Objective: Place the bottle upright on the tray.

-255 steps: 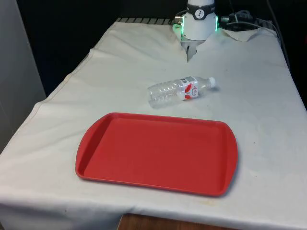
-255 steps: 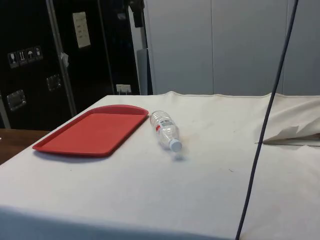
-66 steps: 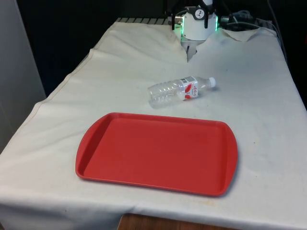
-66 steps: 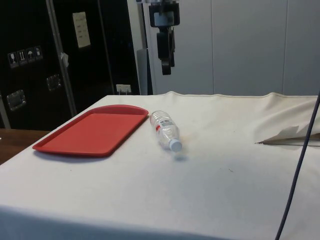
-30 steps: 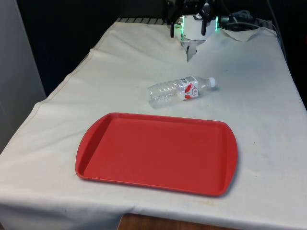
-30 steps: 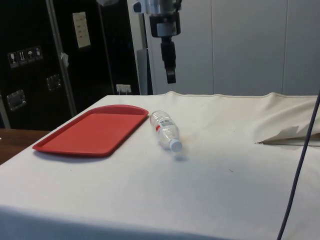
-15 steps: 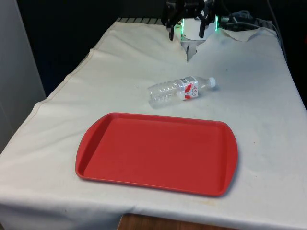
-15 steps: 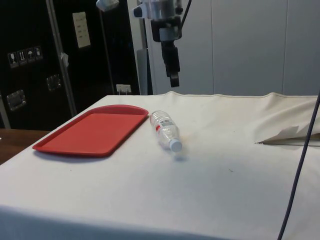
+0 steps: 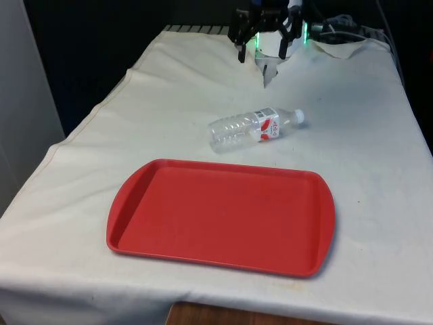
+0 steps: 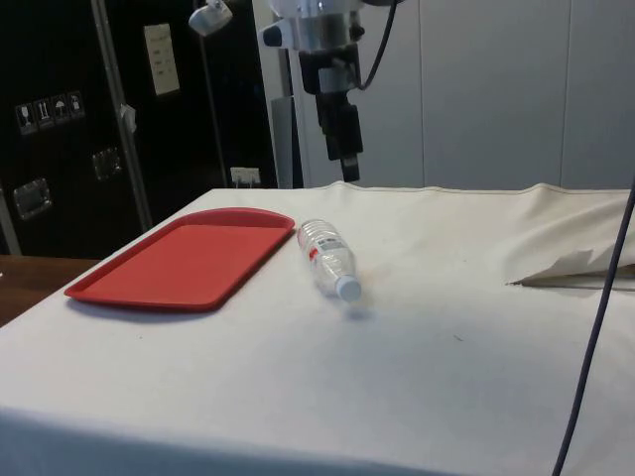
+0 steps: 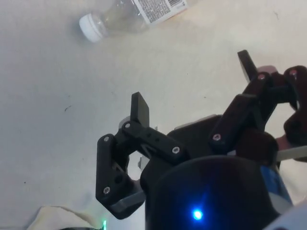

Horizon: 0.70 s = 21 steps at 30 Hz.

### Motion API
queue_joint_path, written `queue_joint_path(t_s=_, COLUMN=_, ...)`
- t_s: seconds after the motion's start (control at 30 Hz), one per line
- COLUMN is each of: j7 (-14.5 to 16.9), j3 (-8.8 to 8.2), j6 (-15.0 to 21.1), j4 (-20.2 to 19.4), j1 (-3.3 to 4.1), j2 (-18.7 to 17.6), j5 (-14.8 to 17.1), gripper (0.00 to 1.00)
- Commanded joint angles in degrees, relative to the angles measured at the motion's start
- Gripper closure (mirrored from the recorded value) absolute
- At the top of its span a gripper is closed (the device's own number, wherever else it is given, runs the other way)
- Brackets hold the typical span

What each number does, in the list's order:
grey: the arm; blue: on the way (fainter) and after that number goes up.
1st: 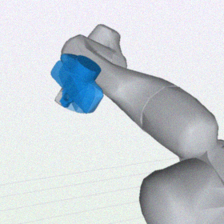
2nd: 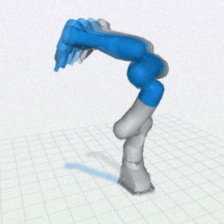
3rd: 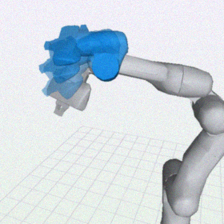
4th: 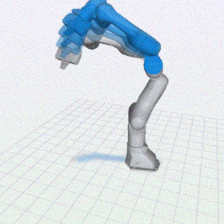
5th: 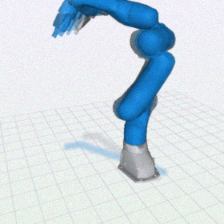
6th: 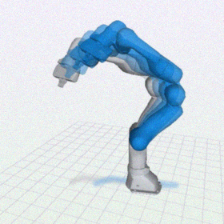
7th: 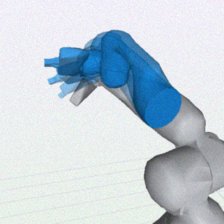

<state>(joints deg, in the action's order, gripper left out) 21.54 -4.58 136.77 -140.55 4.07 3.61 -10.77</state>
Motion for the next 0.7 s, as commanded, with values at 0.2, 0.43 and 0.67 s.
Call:
queue_joint_path(t_s=0.2, j7=0.52, j3=0.29, j6=1.49, j4=-0.34, j1=0.0, j2=-0.8, j5=-2.29, gripper=0.0)
queue_joint_path(t_s=0.43, j7=1.26, j3=0.46, j6=2.12, j4=-0.46, j1=0.0, j2=-1.43, j5=-3.84, gripper=0.0)
queue_joint_path(t_s=0.67, j7=2.18, j3=0.52, j6=1.95, j4=-0.46, j1=0.0, j2=-1.83, j5=-4.3, gripper=0.0)
